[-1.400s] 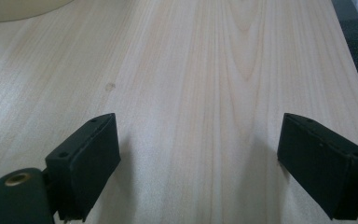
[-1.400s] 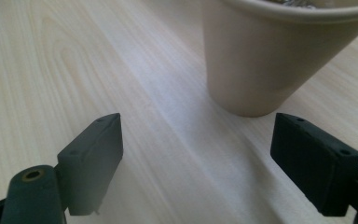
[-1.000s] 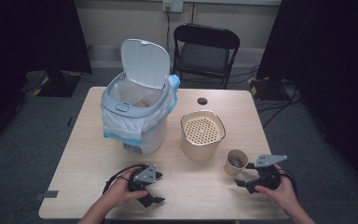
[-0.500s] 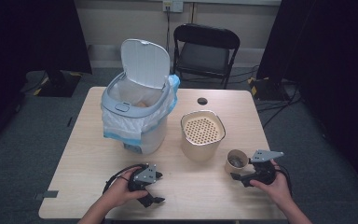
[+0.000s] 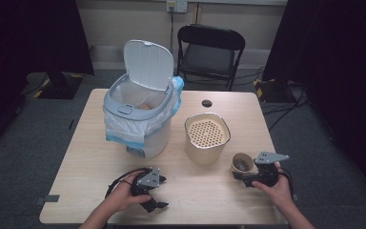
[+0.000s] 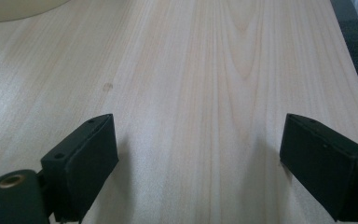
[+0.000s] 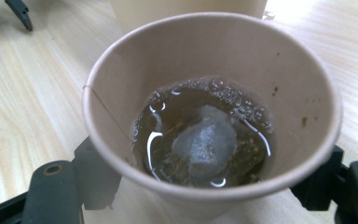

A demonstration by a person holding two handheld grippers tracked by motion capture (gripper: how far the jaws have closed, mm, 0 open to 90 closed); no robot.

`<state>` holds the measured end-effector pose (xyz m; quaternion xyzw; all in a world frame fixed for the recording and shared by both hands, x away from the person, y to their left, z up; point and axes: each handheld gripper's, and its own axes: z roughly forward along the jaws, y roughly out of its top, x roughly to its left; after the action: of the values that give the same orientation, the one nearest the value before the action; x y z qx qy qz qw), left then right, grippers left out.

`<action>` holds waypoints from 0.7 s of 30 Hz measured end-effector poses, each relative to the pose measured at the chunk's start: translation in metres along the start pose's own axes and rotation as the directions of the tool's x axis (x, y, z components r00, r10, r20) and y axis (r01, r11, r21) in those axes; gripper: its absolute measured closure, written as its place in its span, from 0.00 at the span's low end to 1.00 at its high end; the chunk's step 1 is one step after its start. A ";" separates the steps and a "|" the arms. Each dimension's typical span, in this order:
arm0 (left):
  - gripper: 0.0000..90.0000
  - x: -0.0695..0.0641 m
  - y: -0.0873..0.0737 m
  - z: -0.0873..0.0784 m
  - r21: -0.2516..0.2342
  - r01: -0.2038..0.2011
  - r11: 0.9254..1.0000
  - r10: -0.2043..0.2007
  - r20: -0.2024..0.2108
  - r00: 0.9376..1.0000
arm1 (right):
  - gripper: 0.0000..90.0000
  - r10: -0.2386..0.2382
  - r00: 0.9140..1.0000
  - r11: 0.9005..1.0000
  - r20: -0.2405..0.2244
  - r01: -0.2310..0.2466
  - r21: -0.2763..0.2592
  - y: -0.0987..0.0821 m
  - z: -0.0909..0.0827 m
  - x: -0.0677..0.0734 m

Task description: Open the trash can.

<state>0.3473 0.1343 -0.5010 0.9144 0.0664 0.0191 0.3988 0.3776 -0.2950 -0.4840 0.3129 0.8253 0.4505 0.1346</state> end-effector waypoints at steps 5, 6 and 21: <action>0.12 0.000 0.000 0.001 -0.009 -0.004 1.000 0.004 0.005 1.000 | 0.27 0.000 1.000 0.999 -0.007 0.000 -0.033 0.000 0.002 0.000; 0.12 0.000 0.000 0.000 -0.003 0.000 1.000 0.000 0.006 1.000 | 0.27 0.002 1.000 0.999 -0.006 -0.002 -0.036 0.000 0.002 0.000; 0.10 0.000 0.000 0.001 -0.004 -0.009 1.000 0.009 0.011 1.000 | 0.27 0.030 0.999 0.995 -0.014 -0.032 -0.098 -0.003 0.003 0.001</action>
<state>0.3478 0.1331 -0.5015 0.9140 0.0600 0.0161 0.4010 0.3777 -0.2935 -0.4879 0.3159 0.7980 0.4944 0.1378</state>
